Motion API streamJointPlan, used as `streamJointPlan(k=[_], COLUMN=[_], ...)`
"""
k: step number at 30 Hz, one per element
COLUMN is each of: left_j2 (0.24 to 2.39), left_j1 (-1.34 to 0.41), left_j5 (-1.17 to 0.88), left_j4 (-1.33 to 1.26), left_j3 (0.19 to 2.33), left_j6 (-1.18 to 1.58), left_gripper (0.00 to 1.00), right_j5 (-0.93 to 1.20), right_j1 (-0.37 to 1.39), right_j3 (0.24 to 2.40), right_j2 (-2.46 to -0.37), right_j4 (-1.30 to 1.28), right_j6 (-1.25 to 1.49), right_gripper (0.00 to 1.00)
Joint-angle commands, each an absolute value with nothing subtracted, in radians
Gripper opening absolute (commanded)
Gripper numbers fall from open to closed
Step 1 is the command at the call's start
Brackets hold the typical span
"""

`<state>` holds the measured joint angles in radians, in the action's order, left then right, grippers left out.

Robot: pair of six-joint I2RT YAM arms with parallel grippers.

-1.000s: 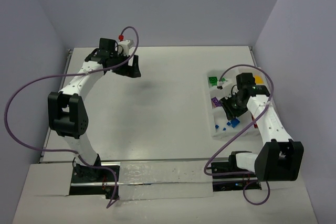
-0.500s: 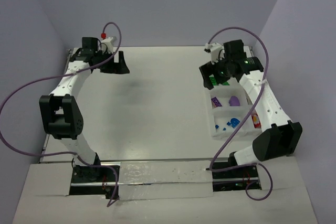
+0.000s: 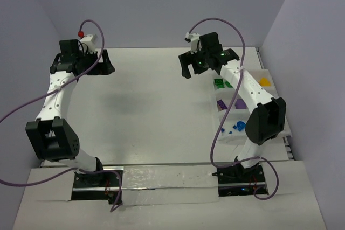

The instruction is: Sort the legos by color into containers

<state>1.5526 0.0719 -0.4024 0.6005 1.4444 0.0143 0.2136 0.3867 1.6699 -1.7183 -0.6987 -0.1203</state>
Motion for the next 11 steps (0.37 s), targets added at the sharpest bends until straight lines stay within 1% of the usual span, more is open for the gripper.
streamJointPlan(k=[1,11], left_j2=[1.475,1.42], left_j1=[0.072,0.072], left_j5=[-0.32,-0.287], left_j4=[0.581,0.554], left_j3=[1.376,1.312], left_j6=[0.012,0.022], left_gripper=[0.99,0.99], right_j5=[0.178,0.179], right_j1=[0.449,0.479], right_j3=[1.689,1.66], right_j2=[-1.723,-1.707], right_j4=[-0.585,-0.579], right_j6=[-0.074,-0.059], right_gripper=[1.0,1.0])
